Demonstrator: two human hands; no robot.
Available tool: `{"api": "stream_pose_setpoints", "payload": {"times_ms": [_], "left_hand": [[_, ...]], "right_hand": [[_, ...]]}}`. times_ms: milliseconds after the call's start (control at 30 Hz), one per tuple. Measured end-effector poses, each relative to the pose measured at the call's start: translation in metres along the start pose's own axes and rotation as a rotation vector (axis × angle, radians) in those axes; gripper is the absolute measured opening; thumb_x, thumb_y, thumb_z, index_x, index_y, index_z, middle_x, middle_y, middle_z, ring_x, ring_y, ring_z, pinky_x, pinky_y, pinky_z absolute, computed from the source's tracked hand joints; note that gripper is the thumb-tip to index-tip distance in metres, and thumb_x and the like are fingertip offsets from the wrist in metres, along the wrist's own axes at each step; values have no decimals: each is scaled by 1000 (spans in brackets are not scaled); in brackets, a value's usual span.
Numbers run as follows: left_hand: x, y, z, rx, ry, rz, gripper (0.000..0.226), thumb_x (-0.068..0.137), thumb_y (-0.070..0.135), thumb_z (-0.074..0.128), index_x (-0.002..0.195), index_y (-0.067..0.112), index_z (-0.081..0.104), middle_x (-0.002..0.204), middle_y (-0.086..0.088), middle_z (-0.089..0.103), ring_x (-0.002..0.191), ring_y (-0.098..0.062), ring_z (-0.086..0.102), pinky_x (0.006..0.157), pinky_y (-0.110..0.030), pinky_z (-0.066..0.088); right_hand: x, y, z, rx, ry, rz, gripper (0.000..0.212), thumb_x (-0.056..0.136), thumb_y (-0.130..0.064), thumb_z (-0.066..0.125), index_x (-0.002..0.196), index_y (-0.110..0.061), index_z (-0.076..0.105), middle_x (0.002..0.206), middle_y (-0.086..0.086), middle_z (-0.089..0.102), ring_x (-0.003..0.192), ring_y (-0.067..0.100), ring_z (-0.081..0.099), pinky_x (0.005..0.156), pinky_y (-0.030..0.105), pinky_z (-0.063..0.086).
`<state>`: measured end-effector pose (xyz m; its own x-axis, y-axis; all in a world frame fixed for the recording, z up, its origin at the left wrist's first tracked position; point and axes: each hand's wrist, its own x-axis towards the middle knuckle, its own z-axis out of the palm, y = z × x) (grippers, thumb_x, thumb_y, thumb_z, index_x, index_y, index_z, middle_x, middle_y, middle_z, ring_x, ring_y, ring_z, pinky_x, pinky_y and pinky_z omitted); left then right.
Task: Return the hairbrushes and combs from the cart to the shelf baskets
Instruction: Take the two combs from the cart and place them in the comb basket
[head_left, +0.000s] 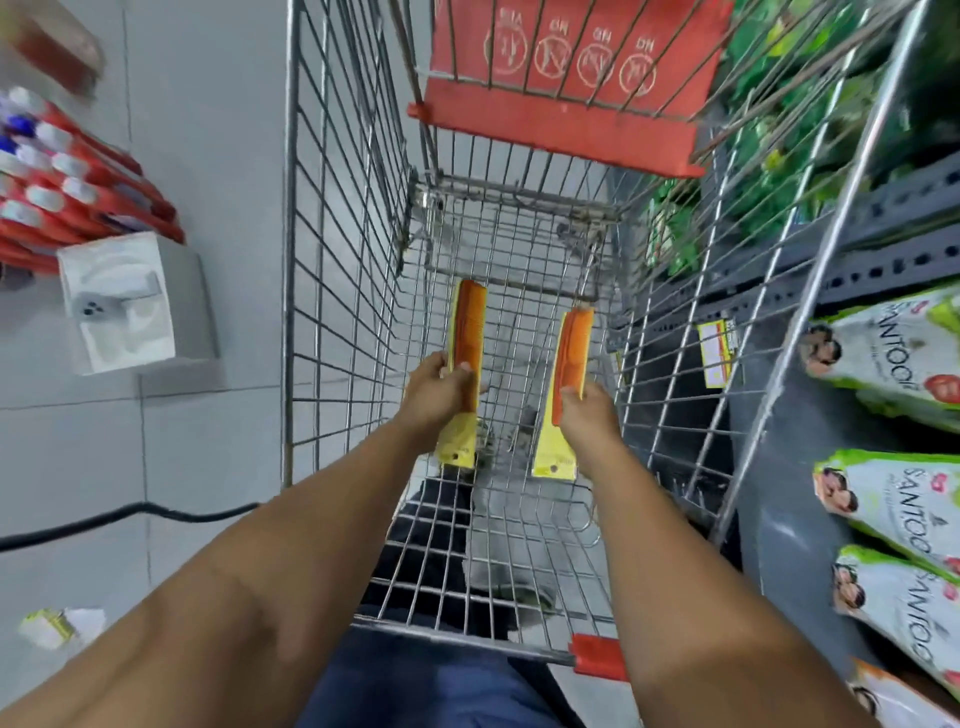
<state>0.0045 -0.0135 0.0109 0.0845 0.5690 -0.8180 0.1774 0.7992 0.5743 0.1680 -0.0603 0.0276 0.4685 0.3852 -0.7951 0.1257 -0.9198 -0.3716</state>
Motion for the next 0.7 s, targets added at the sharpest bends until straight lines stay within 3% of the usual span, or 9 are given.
{"api": "stream_pose_setpoints", "payload": {"times_ms": [100, 233, 400, 533, 600, 667, 700], "left_hand": [[-16, 10, 1, -42, -40, 17, 24, 100, 19, 45, 121, 9, 48, 110, -20, 66, 84, -20, 68, 64, -29, 52], [-40, 28, 4, -151, -56, -17, 31, 99, 11, 43, 128, 0, 45, 97, -20, 69, 73, -29, 69, 63, -37, 57], [-75, 50, 10, -227, -111, -9, 24, 94, 0, 36, 114, -3, 49, 94, -22, 65, 71, -31, 65, 54, -35, 58], [-101, 61, 15, -246, -144, 19, 33, 91, -4, 37, 122, -4, 47, 104, -28, 65, 73, -32, 66, 53, -34, 58], [-114, 68, 19, -230, -155, 49, 32, 93, -1, 38, 123, -4, 48, 111, -27, 66, 76, -32, 69, 54, -34, 58], [-128, 75, 24, -222, -172, 79, 32, 93, 1, 37, 121, -4, 51, 113, -28, 67, 81, -33, 70, 61, -36, 57], [-138, 83, 28, -214, -189, 105, 31, 93, 1, 37, 120, -3, 52, 112, -28, 67, 85, -35, 69, 64, -38, 57]], "right_hand": [[-17, -5, -12, 43, -13, -21, 36, 98, -27, 39, 119, -2, 54, 98, 11, 59, 85, 27, 56, 82, 40, 49], [-42, -12, -31, 70, -8, -86, 35, 97, -30, 40, 107, -3, 60, 79, 8, 57, 66, 21, 50, 64, 32, 38], [-74, -24, -50, 137, 6, -110, 39, 98, -33, 41, 118, -4, 56, 116, 20, 63, 97, 30, 59, 83, 39, 47], [-104, -32, -69, 215, 18, -150, 36, 98, -20, 41, 121, 4, 54, 127, 25, 57, 118, 40, 53, 99, 48, 43], [-115, -33, -79, 252, 50, -196, 32, 98, -20, 42, 116, 1, 58, 110, 22, 63, 106, 36, 59, 83, 39, 49], [-128, -34, -88, 312, 55, -243, 28, 98, -20, 42, 110, -3, 60, 96, 11, 59, 90, 23, 55, 62, 27, 41], [-134, -34, -97, 350, 68, -267, 29, 98, -20, 42, 107, 1, 60, 92, 8, 56, 85, 19, 51, 61, 25, 36]]}}
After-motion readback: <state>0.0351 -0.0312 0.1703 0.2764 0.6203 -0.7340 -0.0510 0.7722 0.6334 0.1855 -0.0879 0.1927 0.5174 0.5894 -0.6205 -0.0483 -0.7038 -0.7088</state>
